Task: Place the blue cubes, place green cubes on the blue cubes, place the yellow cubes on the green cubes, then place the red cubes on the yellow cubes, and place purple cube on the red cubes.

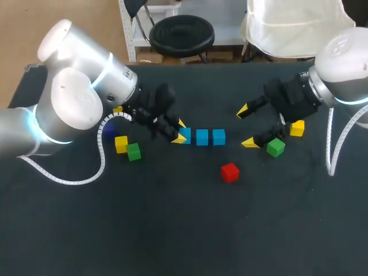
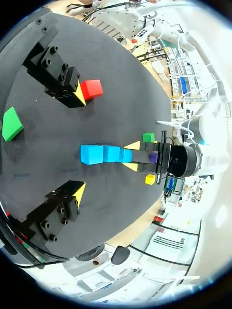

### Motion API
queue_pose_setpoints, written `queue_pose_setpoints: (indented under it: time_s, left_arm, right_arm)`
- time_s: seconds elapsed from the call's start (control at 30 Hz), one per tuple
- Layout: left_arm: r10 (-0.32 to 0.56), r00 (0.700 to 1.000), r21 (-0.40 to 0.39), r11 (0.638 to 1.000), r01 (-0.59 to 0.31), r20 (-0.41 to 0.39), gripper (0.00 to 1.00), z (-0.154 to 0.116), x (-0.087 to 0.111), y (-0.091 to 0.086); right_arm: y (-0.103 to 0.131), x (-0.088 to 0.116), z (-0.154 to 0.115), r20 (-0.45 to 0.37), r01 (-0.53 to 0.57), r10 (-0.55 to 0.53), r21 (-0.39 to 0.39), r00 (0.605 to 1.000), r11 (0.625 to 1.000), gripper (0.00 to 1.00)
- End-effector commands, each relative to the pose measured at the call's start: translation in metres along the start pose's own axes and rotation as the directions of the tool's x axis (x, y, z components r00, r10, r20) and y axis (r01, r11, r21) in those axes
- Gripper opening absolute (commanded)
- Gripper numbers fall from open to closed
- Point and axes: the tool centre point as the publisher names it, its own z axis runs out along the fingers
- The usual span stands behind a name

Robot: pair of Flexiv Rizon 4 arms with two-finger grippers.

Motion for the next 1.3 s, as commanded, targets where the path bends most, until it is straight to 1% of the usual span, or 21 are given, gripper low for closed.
queue_pose_setpoints:
  time_s: [0.03,0.57,0.97,1.3]
  left_arm:
    - [0.000,1.000,0.001,1.000,0.000,0.003,0.00,-0.0002,0.0011,-0.0022]
    - [-0.008,1.000,-0.003,1.000,0.008,-0.004,0.00,0.0013,0.0025,-0.0021]
    - [-0.012,1.000,-0.011,1.000,0.012,0.007,0.00,-0.0038,-0.0003,-0.0081]
    - [-0.014,1.000,-0.005,1.000,0.014,0.006,0.00,0.0013,-0.0006,-0.0095]
  right_arm:
    - [-0.0001,0.0005,0.0002,0.002,0.001,-0.001,0.000,1.000,1.000,1.00]
    - [-0.0001,0.0005,0.0002,0.002,0.001,-0.001,0.000,1.000,1.000,1.00]
    - [-0.0001,0.0005,0.0002,0.002,0.001,-0.001,0.000,1.000,1.000,1.00]
    - [-0.0001,0.0005,0.0002,0.002,0.001,-0.001,0.000,1.000,1.000,1.00]
